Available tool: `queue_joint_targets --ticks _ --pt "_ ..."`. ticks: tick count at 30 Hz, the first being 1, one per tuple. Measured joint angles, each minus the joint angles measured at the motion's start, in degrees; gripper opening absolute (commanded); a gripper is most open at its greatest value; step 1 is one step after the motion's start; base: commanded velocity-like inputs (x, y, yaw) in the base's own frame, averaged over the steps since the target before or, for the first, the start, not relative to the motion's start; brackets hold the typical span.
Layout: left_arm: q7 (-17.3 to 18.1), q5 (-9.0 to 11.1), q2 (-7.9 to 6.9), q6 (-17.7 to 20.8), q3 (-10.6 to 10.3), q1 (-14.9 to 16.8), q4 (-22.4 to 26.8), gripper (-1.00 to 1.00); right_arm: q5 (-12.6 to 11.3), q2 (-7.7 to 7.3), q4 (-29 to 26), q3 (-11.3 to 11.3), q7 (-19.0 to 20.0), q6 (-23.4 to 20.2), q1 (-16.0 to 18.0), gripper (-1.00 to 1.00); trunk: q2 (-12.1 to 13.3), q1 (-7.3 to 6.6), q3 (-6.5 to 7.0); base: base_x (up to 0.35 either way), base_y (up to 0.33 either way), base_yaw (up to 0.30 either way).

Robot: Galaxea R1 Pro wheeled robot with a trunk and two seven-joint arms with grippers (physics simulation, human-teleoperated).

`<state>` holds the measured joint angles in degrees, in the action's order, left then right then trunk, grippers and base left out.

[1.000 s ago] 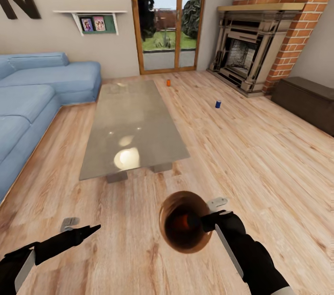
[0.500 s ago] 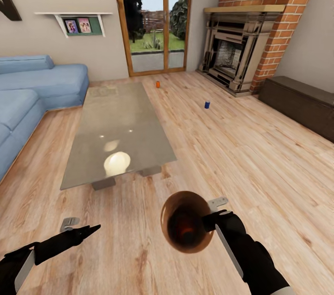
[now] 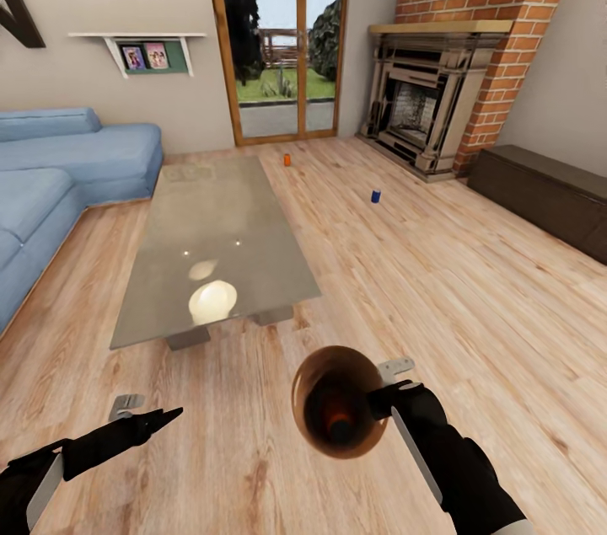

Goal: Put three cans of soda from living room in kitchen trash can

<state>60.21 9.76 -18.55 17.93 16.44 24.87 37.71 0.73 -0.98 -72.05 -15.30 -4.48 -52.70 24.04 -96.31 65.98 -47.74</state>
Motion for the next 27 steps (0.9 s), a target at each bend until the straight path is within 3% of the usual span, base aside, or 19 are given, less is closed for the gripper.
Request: queue_joint_targets --ticks 27 --pt "0.09 0.01 0.0 -0.09 0.0 0.0 0.0 1.0 -0.14 0.0 -0.03 0.0 0.0 0.01 0.02 -1.0 0.0 0.0 2.54 0.0 0.0 0.0"
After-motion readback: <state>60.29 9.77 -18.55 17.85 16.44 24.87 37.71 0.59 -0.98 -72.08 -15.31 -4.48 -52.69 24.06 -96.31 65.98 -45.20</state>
